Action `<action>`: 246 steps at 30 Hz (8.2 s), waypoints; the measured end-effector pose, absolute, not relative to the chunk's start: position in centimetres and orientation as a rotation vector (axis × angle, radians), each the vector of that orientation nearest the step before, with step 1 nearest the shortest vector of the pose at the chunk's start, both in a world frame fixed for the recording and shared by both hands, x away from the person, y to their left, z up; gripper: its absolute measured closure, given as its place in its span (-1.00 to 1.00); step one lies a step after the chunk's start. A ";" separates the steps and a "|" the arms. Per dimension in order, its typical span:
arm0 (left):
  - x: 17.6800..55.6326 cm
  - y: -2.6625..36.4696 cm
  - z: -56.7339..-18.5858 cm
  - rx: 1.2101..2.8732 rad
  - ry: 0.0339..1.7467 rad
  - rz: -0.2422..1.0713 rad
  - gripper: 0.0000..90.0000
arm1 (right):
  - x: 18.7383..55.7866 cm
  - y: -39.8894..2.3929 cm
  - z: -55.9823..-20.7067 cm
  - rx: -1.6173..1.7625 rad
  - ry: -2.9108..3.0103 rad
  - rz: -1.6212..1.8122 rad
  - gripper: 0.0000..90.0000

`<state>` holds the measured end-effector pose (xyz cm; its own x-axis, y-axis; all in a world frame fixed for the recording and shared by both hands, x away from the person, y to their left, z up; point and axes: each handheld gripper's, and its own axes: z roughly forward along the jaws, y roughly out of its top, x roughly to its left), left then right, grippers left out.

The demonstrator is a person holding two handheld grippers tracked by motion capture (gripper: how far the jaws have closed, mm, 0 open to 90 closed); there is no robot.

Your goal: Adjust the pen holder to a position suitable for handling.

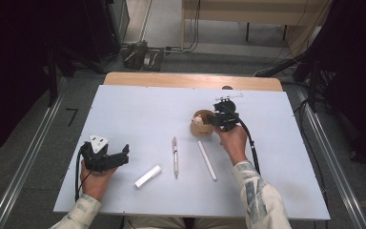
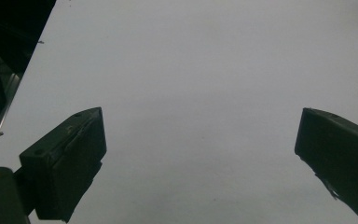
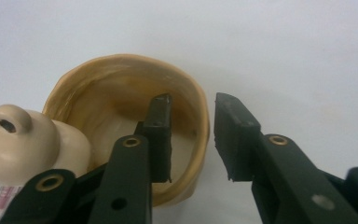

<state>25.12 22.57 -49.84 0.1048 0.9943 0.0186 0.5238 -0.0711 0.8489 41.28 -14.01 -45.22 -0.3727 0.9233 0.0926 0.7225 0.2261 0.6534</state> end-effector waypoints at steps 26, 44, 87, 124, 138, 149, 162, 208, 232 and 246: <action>25.1 22.5 -49.9 1.693 1.502 0.870 -0.93 | 34.3 -17.2 -46.3 1.353 2.100 1.089 -0.28; 24.9 22.6 -49.8 1.687 1.501 0.871 -0.93 | 30.4 -17.6 -48.1 1.309 2.172 1.082 -0.21; 25.1 22.4 -50.0 1.695 1.500 0.873 -0.93 | 29.6 -14.2 -50.9 1.258 2.356 0.949 0.37; 25.0 22.4 -49.9 1.693 1.499 0.872 -0.93 | 29.6 -13.5 -50.5 1.241 2.390 0.829 0.55; 24.9 22.5 -49.8 1.690 1.495 0.871 -0.93 | 29.3 -13.4 -50.4 1.243 2.388 0.812 0.69; 24.9 22.5 -49.8 1.683 1.495 0.871 -0.93 | 29.4 -13.7 -50.4 1.254 2.390 0.840 0.70; 24.9 22.5 -49.7 1.683 1.496 0.872 -0.93 | 29.3 -14.3 -49.6 1.255 2.374 0.859 0.70; 26.0 15.3 -47.4 1.652 1.333 0.575 -0.85 | 27.7 -14.7 -46.4 1.119 2.278 1.075 0.69; 29.0 9.2 -47.3 1.566 1.281 0.183 -0.59 | 27.7 -14.9 -46.0 1.097 2.253 1.109 0.69; 30.3 7.7 -47.7 1.473 1.263 -0.062 -0.31 | 27.7 -14.8 -45.9 1.087 2.251 1.124 0.69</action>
<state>30.30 7.69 -47.74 0.4224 0.6426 -0.6393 0.7020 0.2143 0.6792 27.66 -14.81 -45.85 -0.6184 0.7858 -0.0080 0.4660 0.3748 0.8015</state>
